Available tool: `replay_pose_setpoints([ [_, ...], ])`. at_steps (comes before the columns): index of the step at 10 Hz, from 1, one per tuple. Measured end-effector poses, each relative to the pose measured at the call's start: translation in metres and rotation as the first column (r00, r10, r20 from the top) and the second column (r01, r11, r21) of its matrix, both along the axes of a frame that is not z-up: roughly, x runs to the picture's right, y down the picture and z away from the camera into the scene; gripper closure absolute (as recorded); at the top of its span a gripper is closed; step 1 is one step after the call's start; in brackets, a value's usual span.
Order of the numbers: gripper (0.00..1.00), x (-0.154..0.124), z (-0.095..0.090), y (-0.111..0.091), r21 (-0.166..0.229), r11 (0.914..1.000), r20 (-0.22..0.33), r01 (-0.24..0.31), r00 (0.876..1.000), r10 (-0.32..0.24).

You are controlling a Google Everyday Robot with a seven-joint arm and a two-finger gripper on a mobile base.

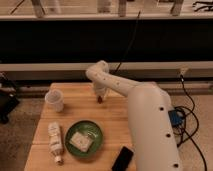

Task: Drag the pepper across the table

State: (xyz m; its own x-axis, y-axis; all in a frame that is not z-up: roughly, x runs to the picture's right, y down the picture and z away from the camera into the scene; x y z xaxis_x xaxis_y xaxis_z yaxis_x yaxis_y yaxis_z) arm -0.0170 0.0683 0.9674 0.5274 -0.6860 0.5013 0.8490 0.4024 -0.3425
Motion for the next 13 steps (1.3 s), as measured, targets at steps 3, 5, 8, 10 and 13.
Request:
replay_pose_setpoints([
  [3, 1.0, 0.0, -0.014, -0.004, -0.015, 0.9996, -0.013, 0.023, 1.0, -0.023],
  [5, 1.0, 0.001, -0.023, -0.003, -0.032, 0.9989, -0.025, 0.033, 0.999, -0.034],
  [8, 1.0, 0.004, -0.036, 0.007, -0.069, 0.9968, -0.028, 0.041, 0.999, -0.043],
  [10, 1.0, 0.006, -0.044, 0.02, -0.098, 0.9942, -0.021, 0.044, 0.999, -0.046],
  [13, 1.0, 0.008, -0.053, 0.037, -0.135, 0.9898, -0.001, 0.044, 0.999, -0.045],
])
